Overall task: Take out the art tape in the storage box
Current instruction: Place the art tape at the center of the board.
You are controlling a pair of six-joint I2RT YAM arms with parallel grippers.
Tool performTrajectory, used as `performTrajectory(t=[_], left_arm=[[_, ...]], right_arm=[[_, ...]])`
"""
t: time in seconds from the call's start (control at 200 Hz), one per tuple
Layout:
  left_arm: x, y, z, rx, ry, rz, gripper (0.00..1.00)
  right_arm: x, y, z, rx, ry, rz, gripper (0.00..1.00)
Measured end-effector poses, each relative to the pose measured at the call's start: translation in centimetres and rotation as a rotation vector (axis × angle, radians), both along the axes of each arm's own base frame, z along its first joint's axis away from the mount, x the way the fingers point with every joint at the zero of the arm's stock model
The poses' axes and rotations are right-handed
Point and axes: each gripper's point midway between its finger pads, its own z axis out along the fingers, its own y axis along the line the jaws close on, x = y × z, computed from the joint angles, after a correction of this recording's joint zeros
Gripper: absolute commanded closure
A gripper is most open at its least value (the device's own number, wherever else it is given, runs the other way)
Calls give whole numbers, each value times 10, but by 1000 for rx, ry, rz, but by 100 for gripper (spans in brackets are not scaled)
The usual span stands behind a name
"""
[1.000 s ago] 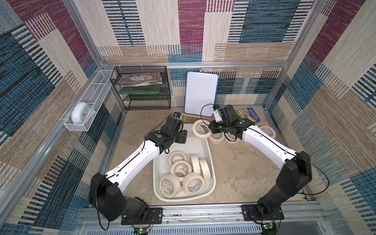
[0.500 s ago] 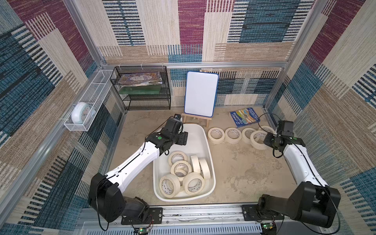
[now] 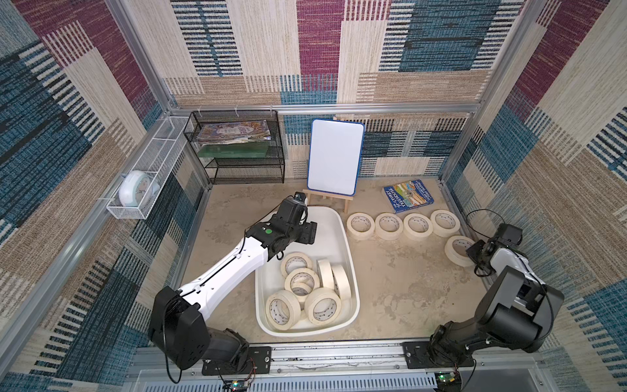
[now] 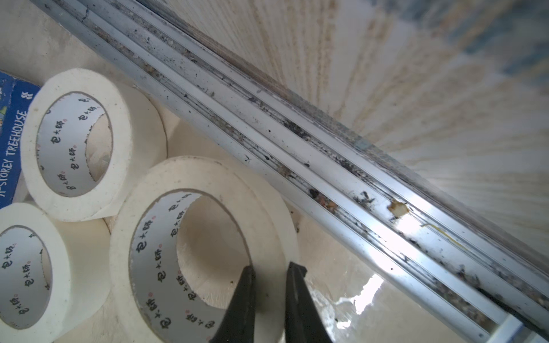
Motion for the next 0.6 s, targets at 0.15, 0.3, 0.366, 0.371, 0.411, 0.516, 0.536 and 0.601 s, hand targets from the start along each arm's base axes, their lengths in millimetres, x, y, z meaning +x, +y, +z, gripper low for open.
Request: performTrajectory(t=[0.15,0.3,0.366,0.371,0.411,0.516,0.536,0.601], left_arm=[[-16,-3,-1,15,21,-26,17],[-27,-3,-7,43,52,-37,17],[-32,-4,-8,48,57,-39,17],[-32,-4,-8,49,58,-39,18],[-35,-5,-8,53,62,-40,17],[-39,-7,-8,60,70,-46,17],[-40,-8,-7,61,71,-50,17],[-44,-10,-7,70,78,-58,17]], right_arm=[[16,-4,-13,25,-29,9,100],[25,-2,-24,35,-44,23,100],[31,-2,-24,23,-59,33,100],[32,-2,-24,22,-60,33,100],[35,-1,-23,14,-65,41,96],[38,3,-22,-3,-63,59,62],[38,5,-22,-5,-61,64,59],[39,9,-16,-21,-63,80,51]])
